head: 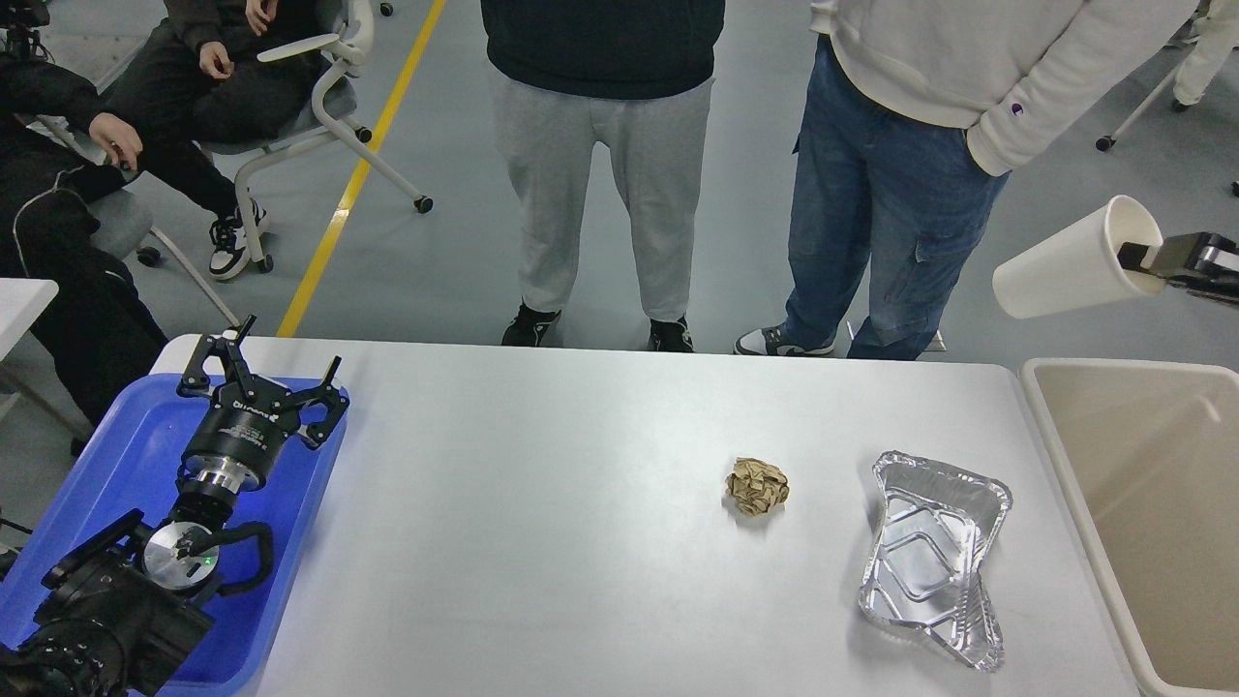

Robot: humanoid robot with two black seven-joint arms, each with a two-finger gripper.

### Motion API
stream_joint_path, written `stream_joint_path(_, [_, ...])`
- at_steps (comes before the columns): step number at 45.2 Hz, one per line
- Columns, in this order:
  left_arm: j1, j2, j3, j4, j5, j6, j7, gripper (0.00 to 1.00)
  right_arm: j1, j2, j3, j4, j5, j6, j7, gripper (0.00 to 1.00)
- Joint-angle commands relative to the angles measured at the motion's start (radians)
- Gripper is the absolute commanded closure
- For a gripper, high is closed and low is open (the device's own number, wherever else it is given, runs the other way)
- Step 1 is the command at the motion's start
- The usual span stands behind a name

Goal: Tidy desktop

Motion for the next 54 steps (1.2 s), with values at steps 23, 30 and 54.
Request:
stream_joint_path(23, [0.0, 0.0, 0.0, 0.0, 0.0, 0.0, 0.0, 0.0, -0.261, 0.031, 0.0, -0.234, 0.499, -0.127, 0.001, 1.0])
stream_joint_path(30, [0.0, 0.0, 0.0, 0.0, 0.0, 0.0, 0.0, 0.0, -0.312, 0.064, 0.0, -0.293, 0.622, -0.144, 0.001, 1.0])
stream_joint_path(54, [0.0, 0.0, 0.0, 0.0, 0.0, 0.0, 0.0, 0.0, -0.543, 0.304, 0.04, -0.656, 0.845, -0.139, -0.001, 1.0])
